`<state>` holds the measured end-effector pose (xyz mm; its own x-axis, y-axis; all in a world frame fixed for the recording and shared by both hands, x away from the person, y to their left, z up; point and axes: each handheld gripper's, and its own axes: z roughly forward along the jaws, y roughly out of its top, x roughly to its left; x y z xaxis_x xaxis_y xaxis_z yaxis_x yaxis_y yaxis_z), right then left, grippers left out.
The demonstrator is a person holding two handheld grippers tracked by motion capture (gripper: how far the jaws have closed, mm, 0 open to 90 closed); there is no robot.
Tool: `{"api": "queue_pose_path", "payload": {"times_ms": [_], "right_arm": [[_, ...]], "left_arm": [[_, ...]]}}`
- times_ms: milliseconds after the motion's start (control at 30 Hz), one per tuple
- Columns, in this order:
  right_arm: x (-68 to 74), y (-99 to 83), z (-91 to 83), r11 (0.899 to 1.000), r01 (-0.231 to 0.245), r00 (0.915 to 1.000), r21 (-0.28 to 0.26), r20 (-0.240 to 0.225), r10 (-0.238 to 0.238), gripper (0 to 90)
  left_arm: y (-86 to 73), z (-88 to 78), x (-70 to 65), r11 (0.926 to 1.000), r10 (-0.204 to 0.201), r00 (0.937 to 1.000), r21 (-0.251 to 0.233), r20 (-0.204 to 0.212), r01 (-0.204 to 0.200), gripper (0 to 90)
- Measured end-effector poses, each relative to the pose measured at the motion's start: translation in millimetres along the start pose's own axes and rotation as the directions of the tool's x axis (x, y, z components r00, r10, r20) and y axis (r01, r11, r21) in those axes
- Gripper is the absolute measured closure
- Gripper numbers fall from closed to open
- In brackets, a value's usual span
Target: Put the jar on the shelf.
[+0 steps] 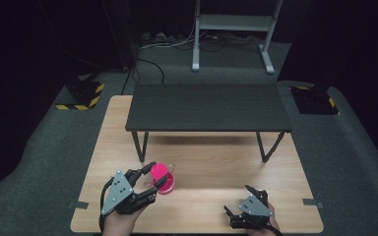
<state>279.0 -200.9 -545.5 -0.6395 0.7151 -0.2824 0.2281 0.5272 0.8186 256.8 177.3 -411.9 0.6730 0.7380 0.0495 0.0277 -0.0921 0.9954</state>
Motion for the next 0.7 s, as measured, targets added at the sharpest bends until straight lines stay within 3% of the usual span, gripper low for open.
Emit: {"api": "queue_pose_path", "payload": {"times_ms": [700], "right_arm": [[-0.4,0.0,0.0,1.0,-0.003,1.0,0.0,-0.001,0.003,0.3]], "left_arm": [[38.3,9.6,16.9,0.9981,0.03,0.9993,-0.053,-0.022,-0.031,48.5]]}}
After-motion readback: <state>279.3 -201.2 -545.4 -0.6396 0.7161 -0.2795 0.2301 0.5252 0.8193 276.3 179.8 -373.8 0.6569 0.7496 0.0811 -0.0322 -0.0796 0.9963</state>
